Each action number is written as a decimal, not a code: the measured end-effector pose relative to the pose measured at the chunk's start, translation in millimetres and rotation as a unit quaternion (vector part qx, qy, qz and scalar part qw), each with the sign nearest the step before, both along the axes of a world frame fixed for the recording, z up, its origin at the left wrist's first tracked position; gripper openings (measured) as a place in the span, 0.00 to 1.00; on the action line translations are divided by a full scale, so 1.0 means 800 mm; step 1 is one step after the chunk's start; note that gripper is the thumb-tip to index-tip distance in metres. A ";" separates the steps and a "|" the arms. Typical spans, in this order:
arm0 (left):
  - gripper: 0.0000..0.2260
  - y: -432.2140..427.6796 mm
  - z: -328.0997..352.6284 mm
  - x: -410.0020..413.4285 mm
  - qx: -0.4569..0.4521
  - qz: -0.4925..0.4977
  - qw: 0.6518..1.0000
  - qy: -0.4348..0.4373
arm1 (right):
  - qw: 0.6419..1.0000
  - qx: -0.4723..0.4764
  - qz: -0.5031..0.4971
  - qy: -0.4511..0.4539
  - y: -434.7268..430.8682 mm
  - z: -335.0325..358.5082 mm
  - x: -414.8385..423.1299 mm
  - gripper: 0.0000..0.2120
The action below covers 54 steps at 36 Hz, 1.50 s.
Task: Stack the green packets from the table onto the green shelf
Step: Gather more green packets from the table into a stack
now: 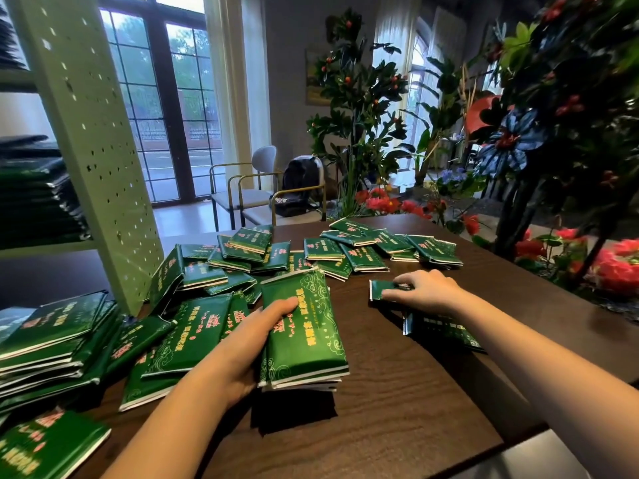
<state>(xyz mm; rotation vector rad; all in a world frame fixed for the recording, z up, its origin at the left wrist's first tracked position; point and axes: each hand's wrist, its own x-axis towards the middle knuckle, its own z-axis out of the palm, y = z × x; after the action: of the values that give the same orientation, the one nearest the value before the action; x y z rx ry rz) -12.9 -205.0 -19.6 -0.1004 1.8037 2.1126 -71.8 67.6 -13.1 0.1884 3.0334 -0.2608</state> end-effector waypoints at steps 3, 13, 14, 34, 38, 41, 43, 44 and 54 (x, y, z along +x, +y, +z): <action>0.11 0.000 0.001 0.000 -0.005 0.006 1.000 -0.007 | 0.999 -0.039 -0.015 0.011 0.006 0.001 -0.014 0.23; 0.12 0.005 0.004 -0.009 -0.037 0.029 0.999 -0.015 | 0.999 -0.035 0.008 -0.022 0.015 0.002 -0.032 0.31; 0.12 0.004 0.002 -0.008 -0.037 0.026 0.999 -0.012 | 0.999 -0.043 0.017 -0.014 0.014 0.004 -0.031 0.31; 0.11 0.003 -0.011 -0.006 -0.022 -0.021 0.999 0.014 | 0.986 -0.127 0.083 -0.070 0.059 0.049 0.017 0.09; 0.12 0.003 -0.014 -0.010 -0.019 -0.018 1.000 0.016 | 0.990 -0.049 0.080 -0.102 0.063 0.039 0.024 0.10; 0.13 -0.001 -0.023 -0.015 -0.039 -0.022 0.998 0.038 | 0.991 0.006 0.081 -0.108 0.063 0.036 0.028 0.08; 0.13 -0.003 -0.026 -0.017 -0.045 -0.021 0.998 0.042 | 0.990 0.014 0.074 -0.123 0.062 0.038 0.031 0.06; 0.13 -0.003 -0.026 -0.017 -0.045 -0.021 0.998 0.041 | 0.989 0.014 0.069 -0.129 0.062 0.040 0.033 0.07; 0.14 -0.003 -0.024 -0.012 -0.046 -0.021 0.998 0.044 | 0.990 0.028 0.049 -0.131 0.055 0.040 0.037 0.15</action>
<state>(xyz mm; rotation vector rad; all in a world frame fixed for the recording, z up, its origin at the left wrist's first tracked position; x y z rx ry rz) -22.4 -207.3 -38.5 0.0067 1.9349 2.0351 -42.2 111.2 18.6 0.0692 2.7792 -0.1319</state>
